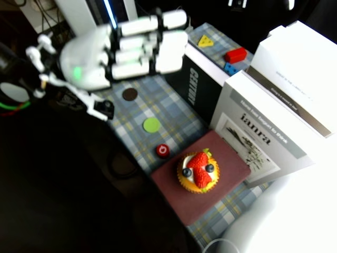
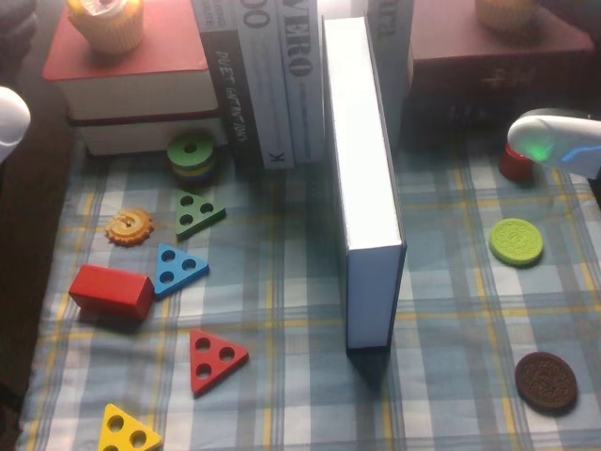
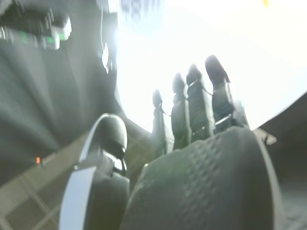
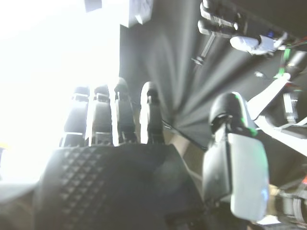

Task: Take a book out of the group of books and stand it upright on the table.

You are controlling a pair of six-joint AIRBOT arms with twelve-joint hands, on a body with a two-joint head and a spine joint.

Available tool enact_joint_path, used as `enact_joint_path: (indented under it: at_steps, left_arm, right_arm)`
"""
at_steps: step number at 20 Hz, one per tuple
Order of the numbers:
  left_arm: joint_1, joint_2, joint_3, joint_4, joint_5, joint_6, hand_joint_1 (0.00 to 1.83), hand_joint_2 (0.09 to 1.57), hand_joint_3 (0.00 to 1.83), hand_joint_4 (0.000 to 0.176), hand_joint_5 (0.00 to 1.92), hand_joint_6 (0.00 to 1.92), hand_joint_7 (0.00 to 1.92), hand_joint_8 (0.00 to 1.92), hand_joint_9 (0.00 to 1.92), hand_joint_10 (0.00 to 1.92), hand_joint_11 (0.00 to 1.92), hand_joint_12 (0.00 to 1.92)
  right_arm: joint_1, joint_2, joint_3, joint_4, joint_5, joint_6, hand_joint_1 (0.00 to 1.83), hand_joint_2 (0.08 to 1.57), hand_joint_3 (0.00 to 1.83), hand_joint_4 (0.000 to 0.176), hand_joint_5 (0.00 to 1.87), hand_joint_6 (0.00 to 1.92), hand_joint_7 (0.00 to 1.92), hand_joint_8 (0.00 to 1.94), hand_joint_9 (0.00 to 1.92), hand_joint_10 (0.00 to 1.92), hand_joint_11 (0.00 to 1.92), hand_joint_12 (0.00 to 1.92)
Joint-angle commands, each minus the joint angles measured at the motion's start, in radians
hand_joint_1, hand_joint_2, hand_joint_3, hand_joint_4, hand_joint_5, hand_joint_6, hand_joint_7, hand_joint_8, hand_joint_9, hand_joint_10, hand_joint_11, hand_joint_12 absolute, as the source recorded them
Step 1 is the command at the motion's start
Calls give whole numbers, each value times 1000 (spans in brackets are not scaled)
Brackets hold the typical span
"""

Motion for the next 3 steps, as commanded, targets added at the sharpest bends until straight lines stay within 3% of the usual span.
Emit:
enact_joint_path:
  at_steps: [1,3]
  left_arm:
    - [-9,-7,6,7,-123,-21,395,1298,0,53,271,1,265,2,218,2,0,460]
    - [-11,-21,12,18,-123,-45,367,1224,0,78,215,0,208,0,164,0,0,330]
  right_arm:
    - [3,-5,6,24,124,26,233,1166,14,173,0,0,1,0,0,0,0,0]
    - [0,-13,6,18,128,37,238,1173,7,176,0,0,13,5,0,0,0,0]
